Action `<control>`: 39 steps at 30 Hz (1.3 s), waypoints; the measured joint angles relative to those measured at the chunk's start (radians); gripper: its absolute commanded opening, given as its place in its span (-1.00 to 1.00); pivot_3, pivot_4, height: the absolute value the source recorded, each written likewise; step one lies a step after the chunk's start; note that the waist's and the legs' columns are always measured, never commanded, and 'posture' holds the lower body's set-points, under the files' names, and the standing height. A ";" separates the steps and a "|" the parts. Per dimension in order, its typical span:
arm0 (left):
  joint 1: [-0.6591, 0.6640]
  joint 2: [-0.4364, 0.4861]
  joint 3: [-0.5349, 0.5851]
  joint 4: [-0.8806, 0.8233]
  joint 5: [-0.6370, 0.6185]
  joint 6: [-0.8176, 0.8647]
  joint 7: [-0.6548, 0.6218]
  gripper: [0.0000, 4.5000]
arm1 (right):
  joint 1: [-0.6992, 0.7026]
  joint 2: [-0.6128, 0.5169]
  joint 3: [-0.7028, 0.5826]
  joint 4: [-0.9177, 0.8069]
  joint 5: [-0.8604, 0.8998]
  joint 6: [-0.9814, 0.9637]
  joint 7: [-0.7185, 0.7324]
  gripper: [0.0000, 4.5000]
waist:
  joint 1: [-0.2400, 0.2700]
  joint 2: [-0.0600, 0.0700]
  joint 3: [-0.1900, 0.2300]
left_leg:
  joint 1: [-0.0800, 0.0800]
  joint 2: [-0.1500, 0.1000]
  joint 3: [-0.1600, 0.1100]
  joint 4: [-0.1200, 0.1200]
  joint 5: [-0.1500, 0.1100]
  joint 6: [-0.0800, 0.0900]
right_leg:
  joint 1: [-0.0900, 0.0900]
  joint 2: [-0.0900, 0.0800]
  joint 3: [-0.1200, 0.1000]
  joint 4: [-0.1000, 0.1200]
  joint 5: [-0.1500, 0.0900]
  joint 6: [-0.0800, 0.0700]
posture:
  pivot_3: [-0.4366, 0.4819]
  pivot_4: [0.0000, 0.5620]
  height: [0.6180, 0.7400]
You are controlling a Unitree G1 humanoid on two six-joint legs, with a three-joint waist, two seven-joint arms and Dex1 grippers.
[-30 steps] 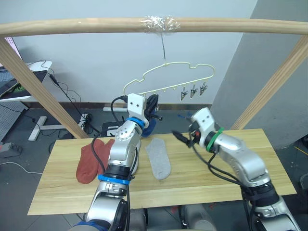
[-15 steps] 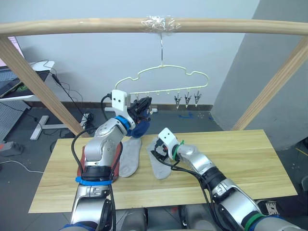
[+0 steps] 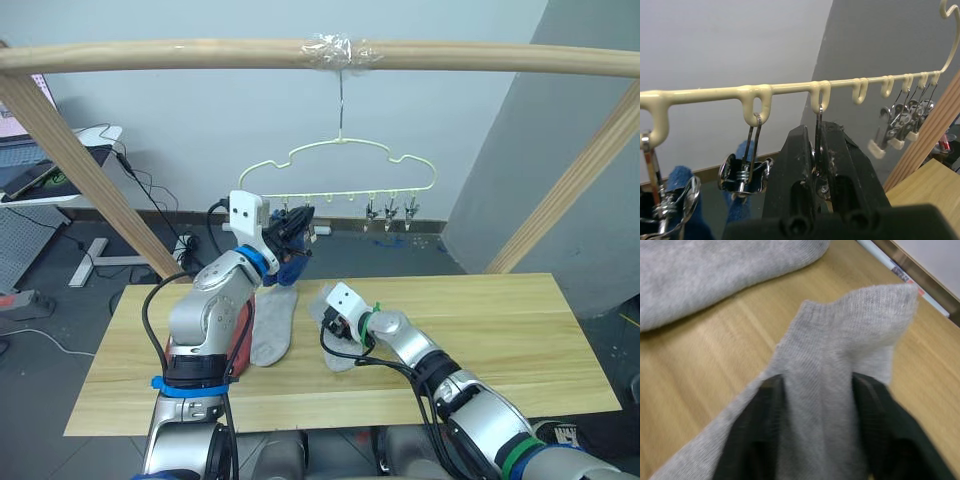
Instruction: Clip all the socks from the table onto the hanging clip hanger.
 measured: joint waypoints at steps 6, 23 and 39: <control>-0.003 -0.007 0.003 0.003 -0.021 0.021 -0.003 -1.00 | 0.139 -0.138 -0.020 -0.211 -0.004 -0.008 0.037 -0.99 | 0.009 0.000 -0.002 | 0.000 0.000 0.000 0.000 0.000 -0.001 | 0.000 0.000 0.000 0.000 0.000 0.000 | -0.16 -0.45 1.00; -0.088 -0.082 0.182 0.120 -0.357 0.341 0.071 -1.00 | 0.323 -0.355 -0.103 -1.104 0.092 0.320 0.217 -0.99 | -0.021 -0.001 -0.002 | -0.002 0.001 0.001 0.000 0.000 -0.001 | -0.001 0.000 0.000 -0.003 0.000 0.000 | -0.31 -0.45 1.00; -0.094 -0.084 0.167 0.118 -0.376 0.368 0.081 -1.00 | 0.228 -0.303 -0.066 -1.113 0.084 0.353 0.204 -0.99 | -0.020 -0.001 -0.002 | -0.003 0.001 0.000 0.000 0.000 -0.001 | -0.001 0.000 0.000 -0.004 0.000 0.000 | -0.31 -0.46 1.00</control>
